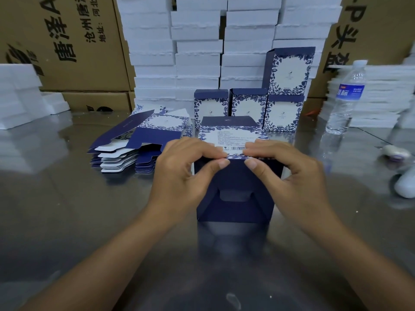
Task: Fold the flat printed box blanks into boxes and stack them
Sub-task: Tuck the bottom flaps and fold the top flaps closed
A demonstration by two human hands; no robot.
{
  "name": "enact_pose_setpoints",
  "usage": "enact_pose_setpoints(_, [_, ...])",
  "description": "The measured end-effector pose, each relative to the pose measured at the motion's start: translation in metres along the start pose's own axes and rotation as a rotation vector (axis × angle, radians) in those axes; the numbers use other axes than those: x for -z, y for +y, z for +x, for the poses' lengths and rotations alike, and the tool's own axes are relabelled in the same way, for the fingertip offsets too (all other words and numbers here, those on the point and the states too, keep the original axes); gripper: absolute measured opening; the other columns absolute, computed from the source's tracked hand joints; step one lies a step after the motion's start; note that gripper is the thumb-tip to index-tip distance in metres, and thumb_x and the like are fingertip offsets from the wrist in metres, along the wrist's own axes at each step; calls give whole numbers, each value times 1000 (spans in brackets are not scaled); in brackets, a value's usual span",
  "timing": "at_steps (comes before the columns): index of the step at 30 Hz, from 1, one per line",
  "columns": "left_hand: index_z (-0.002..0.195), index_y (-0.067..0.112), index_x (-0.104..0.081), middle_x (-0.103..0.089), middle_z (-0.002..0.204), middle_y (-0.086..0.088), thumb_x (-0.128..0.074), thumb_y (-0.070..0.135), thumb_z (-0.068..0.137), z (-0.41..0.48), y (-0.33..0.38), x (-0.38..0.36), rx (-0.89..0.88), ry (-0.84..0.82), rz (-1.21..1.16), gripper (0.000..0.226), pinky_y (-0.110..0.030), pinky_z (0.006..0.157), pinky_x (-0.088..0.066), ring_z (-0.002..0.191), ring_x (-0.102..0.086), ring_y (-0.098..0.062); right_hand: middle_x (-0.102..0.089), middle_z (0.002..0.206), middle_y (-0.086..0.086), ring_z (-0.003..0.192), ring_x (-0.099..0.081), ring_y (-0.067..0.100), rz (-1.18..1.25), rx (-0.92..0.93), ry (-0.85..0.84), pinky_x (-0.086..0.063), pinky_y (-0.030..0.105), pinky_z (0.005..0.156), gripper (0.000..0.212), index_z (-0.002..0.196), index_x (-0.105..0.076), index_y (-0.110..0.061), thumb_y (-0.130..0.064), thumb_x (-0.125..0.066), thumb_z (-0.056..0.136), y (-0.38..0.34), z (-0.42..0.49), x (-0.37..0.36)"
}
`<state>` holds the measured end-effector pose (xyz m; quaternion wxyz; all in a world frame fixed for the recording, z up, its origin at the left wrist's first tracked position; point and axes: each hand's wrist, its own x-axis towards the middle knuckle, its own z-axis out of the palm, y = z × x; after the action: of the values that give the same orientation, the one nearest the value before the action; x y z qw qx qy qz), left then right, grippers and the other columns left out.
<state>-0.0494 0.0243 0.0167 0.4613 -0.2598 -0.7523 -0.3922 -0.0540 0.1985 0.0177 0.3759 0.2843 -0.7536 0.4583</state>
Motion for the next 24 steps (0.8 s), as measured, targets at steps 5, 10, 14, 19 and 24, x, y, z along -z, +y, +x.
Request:
enact_pose_setpoints(5, [84,15,-73,-66,88,17,-70,18,79,0,-1,5,70,-42,-66,6,-32,86,-51,90,-65,-1,-65,93,-15,97,-61,1,13,-2,9,-43,14,90,11,90,-68,-23,-18,-64,81,1,1,-3])
enact_pose_setpoints(10, [90,18,-70,-68,94,13,-65,18,82,0,-4,11,131,-52,-117,8,-15,89,-47,97,-65,2,-66,93,-13,97,-61,3,15,13,11,-44,15,90,11,91,-68,-23,-17,-65,81,2,0,-2])
enact_pose_setpoints(14, [87,19,-68,-67,91,15,-65,16,82,2,-4,8,136,-63,-120,7,-14,88,-47,95,-64,3,-66,97,-17,101,-61,-1,39,-17,-20,-44,17,93,14,94,-69,-26,-23,-66,80,4,1,2])
enact_pose_setpoints(19, [86,22,-69,-68,93,17,-65,16,84,3,-8,10,199,-91,-180,7,-13,91,-45,98,-64,4,-66,102,-15,107,-61,1,62,-53,-9,-44,20,98,22,100,-68,-23,-31,-63,80,7,2,7])
enact_pose_setpoints(24, [88,25,-69,-69,96,21,-61,28,80,3,-11,12,299,-104,-289,12,-17,94,-46,103,-63,3,-67,99,-13,106,-63,6,41,-67,25,-44,19,97,23,96,-69,-20,-35,-60,81,8,2,6])
